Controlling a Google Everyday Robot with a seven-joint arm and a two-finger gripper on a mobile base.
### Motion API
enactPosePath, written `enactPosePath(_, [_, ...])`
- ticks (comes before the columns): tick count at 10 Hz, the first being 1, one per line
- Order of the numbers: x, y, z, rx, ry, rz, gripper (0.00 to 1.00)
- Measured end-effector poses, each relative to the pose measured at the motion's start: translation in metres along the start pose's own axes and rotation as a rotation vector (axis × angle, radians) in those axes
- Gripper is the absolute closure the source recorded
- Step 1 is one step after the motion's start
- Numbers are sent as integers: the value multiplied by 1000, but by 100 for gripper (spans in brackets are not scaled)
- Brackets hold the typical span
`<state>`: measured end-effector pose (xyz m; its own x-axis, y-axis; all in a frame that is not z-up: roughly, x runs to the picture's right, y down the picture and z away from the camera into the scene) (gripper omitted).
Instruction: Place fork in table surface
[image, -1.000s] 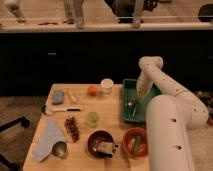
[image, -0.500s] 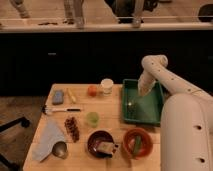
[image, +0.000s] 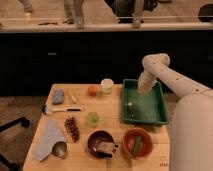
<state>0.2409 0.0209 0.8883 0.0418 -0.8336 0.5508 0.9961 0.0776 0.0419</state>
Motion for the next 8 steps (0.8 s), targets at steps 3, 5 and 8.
enactPosePath(3, [-2, -8, -11, 4, 26, -20, 100])
enactPosePath(5, [-5, -13, -19, 8, 46, -36, 100])
enactPosePath(8, [-11, -20, -30, 20, 77, -56, 100])
